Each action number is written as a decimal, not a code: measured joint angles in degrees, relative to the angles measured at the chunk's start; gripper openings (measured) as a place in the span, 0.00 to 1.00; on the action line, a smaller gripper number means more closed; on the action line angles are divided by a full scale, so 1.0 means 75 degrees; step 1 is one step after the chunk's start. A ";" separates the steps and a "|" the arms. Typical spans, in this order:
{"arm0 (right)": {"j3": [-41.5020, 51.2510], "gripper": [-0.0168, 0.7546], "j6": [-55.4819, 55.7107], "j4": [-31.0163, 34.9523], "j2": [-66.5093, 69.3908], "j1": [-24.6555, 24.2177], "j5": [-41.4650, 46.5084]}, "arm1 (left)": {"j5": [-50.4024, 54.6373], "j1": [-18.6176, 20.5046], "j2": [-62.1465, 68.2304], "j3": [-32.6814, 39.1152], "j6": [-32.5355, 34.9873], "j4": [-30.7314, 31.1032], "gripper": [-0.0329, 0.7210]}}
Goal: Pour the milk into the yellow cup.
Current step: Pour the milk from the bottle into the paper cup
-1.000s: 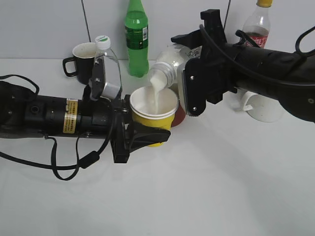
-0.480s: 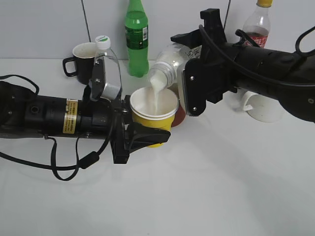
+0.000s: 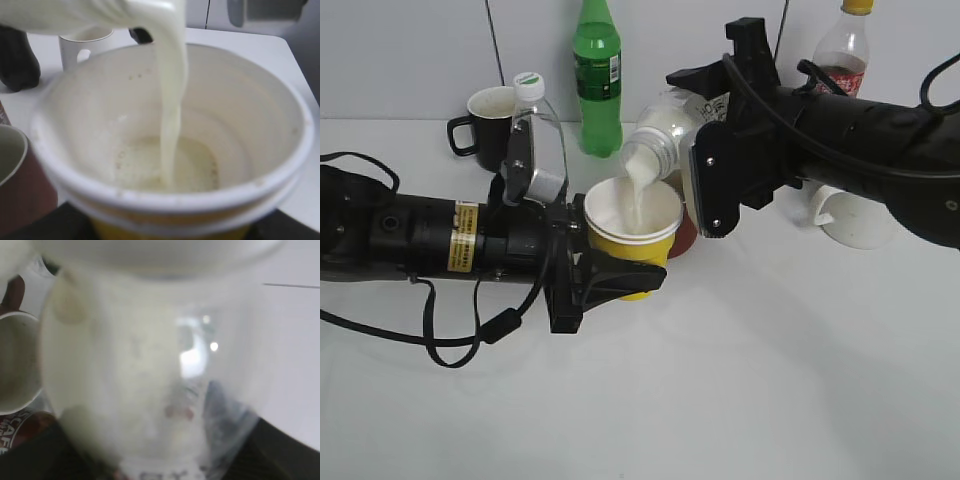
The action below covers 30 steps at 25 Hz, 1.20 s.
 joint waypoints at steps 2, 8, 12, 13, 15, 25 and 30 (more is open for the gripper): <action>0.0000 0.58 -0.0009 0.0000 0.0000 0.0000 -0.0017 | 0.0000 0.0000 0.0000 0.0000 0.0000 0.0000 0.57; 0.0000 0.58 -0.0023 0.0000 0.0000 0.0000 -0.0030 | 0.0000 0.0000 0.0000 0.0000 0.0000 0.0000 0.57; 0.0000 0.58 -0.0029 0.0019 0.0000 0.0000 -0.0038 | 0.0000 0.0000 0.0000 0.0000 0.0000 0.0000 0.57; 0.0000 0.58 -0.0029 0.0069 0.0000 0.0000 -0.0046 | 0.0000 0.0000 0.0000 0.0000 0.0000 0.0000 0.57; 0.0000 0.58 -0.0029 0.0254 0.0000 0.0000 -0.0046 | 0.0000 0.0000 0.0000 0.0000 0.0000 -0.0010 0.57; 0.0000 0.58 0.0963 0.0675 0.0000 0.0000 -0.0046 | 0.0000 0.0000 0.0000 0.0000 0.0000 -0.0565 0.57; 0.0000 0.58 0.2288 0.0826 0.0000 0.0000 -0.0046 | 0.0000 0.0000 0.0000 0.0000 0.0000 -0.0608 0.57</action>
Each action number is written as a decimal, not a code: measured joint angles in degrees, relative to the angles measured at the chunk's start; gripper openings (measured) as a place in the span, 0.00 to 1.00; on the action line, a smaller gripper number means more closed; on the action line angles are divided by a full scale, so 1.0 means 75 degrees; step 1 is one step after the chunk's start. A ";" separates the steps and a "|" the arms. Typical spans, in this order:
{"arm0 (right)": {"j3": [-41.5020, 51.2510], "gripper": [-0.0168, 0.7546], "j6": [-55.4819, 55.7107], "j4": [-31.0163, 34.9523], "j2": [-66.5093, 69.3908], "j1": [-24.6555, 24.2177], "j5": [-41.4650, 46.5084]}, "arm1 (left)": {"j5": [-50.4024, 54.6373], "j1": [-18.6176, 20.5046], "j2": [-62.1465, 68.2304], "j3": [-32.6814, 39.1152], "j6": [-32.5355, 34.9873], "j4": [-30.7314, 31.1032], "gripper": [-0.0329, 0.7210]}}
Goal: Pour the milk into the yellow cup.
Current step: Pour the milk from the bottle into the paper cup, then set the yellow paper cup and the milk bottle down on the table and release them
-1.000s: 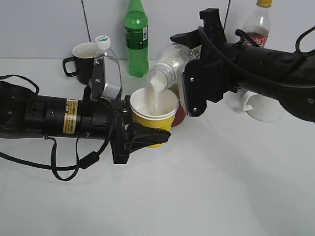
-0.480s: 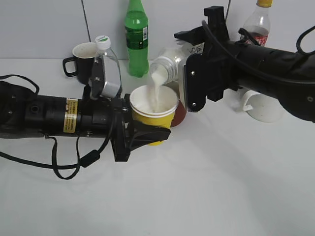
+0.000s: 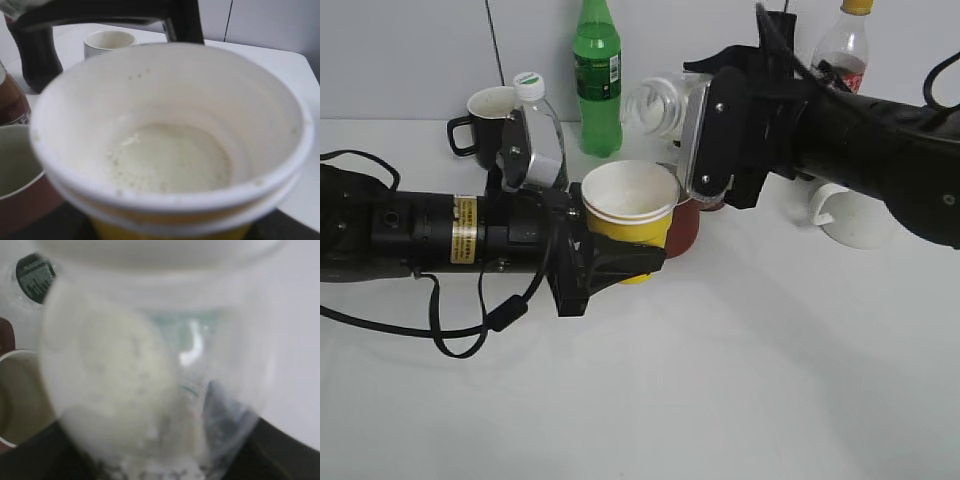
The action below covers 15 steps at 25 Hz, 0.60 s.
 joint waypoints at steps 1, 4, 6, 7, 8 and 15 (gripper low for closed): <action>0.0000 0.58 0.0272 0.0103 0.0000 0.0000 0.0000 | -0.0003 0.0067 0.0000 0.0000 0.0000 0.0000 0.57; 0.0000 0.58 0.1235 0.0640 0.0000 0.0000 0.0000 | -0.0012 0.0357 0.0000 0.0000 0.0000 0.0016 0.57; 0.0000 0.58 0.1890 0.1009 0.0000 0.0000 0.0000 | -0.0012 0.0612 0.0000 0.0000 0.0000 0.0014 0.57; 0.0000 0.58 0.2251 0.1167 0.0000 0.0000 0.0000 | -0.0012 0.0655 0.0000 0.0007 0.0000 0.0014 0.57; 0.0000 0.58 0.2649 0.1369 0.0000 0.0000 0.0000 | -0.0012 0.0655 0.0000 0.0007 0.0000 0.0014 0.57; 0.0295 0.58 0.5466 0.1827 0.0319 -0.0220 -0.0365 | 0.0211 0.1660 0.0000 0.0324 0.0000 -0.0076 0.57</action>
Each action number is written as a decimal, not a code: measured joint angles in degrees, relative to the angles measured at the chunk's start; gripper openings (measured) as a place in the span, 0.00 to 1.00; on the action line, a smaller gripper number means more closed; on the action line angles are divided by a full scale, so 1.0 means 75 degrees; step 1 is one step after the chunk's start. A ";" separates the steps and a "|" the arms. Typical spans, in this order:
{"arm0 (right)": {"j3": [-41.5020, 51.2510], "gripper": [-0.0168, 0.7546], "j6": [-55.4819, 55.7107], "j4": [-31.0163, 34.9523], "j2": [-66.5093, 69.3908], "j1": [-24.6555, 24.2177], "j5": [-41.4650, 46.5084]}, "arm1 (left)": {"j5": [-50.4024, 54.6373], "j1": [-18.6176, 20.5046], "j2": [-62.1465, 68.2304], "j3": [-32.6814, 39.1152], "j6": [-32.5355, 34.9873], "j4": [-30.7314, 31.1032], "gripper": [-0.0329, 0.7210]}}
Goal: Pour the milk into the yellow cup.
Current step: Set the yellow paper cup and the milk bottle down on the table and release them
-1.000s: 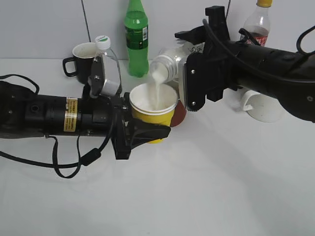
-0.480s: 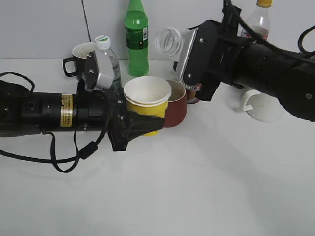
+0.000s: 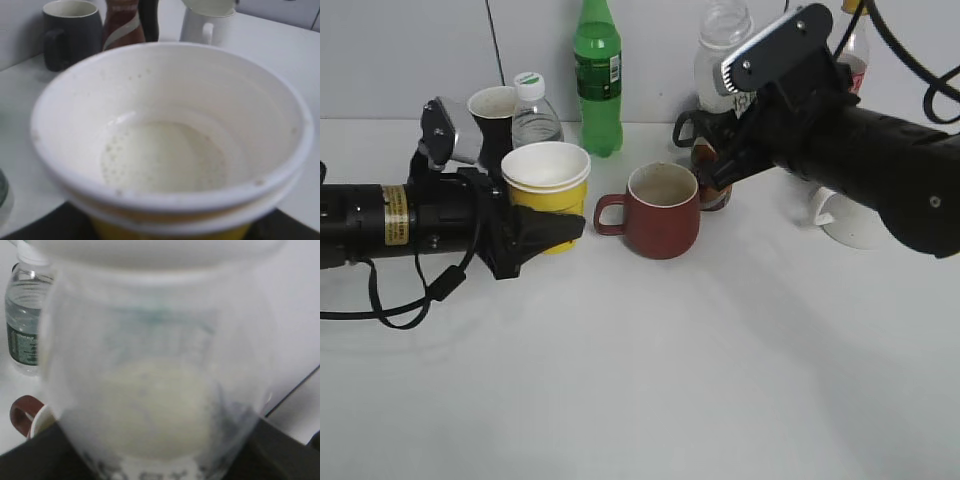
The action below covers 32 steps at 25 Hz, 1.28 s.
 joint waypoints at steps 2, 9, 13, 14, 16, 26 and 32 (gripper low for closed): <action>0.0271 0.58 0.0822 -0.0218 0.0128 -0.0259 -0.0225 | 0.0104 0.0138 0.0000 0.0024 0.0000 -0.0016 0.57; 0.0963 0.58 0.3363 -0.2102 0.0820 -0.1554 -0.1265 | 0.0441 0.0239 0.0039 0.0042 0.0212 -0.0533 0.57; 0.1026 0.58 0.3548 -0.2649 0.1340 -0.1625 -0.1510 | 0.0363 0.0239 0.0368 0.0042 0.0835 -0.1118 0.57; 0.1026 0.58 0.3553 -0.2731 0.1454 -0.1625 -0.1598 | 0.0363 0.0239 0.0473 0.0042 0.0937 -0.1217 0.57; 0.1026 0.58 0.3563 -0.2846 0.1610 -0.1625 -0.1777 | 0.0330 0.0239 0.0713 0.0042 0.1141 -0.1366 0.57; 0.1026 0.58 0.3586 -0.2857 0.1959 -0.1625 -0.2091 | -0.0385 0.0239 0.1872 0.0042 0.2128 -0.2433 0.57; 0.1026 0.58 0.3586 -0.2857 0.1961 -0.1625 -0.2340 | -0.0626 0.0239 0.2308 -0.0140 0.2324 -0.2583 0.57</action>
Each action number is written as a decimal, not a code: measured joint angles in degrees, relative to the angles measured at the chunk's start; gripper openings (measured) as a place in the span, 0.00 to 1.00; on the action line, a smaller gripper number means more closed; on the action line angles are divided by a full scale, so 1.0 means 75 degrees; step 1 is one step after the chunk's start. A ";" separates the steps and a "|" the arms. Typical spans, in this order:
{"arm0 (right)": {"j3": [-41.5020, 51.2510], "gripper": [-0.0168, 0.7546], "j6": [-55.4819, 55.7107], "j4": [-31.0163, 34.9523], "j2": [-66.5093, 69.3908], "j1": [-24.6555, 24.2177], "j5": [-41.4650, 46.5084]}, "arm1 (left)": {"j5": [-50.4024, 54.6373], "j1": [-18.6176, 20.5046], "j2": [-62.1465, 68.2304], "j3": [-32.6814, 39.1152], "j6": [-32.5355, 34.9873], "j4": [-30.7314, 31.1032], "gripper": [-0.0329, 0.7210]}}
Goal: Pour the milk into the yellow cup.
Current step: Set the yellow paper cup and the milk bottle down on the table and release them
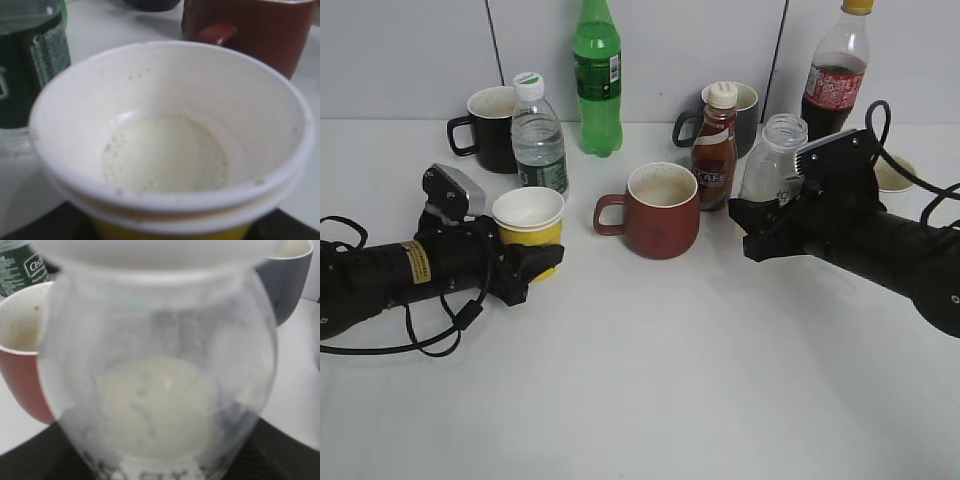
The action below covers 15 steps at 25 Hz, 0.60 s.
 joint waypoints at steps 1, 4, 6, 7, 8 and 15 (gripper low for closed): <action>0.0000 0.58 0.0000 -0.0007 0.0000 0.0000 -0.0009 | 0.0000 0.0000 0.0000 0.0000 0.0000 0.0000 0.57; 0.0000 0.58 0.0000 -0.0007 0.0000 0.0000 -0.0010 | -0.0062 0.0000 0.0091 -0.0047 0.0005 -0.0087 0.66; 0.0000 0.58 -0.0026 -0.0007 0.0000 0.0000 -0.0017 | -0.0053 0.0000 0.0106 -0.0047 0.0014 -0.0087 0.73; 0.0000 0.58 -0.0059 -0.0007 0.0000 0.0000 -0.0017 | -0.0047 0.0000 0.0106 -0.0047 0.0014 -0.0087 0.76; 0.0000 0.58 -0.0077 -0.0007 0.0000 0.0000 -0.0017 | -0.0047 0.0000 0.0106 -0.0047 0.0014 -0.0087 0.82; 0.0000 0.58 -0.0126 -0.0007 0.0025 0.0000 -0.0024 | 0.0131 0.0000 -0.0103 -0.0021 0.0015 -0.0094 0.86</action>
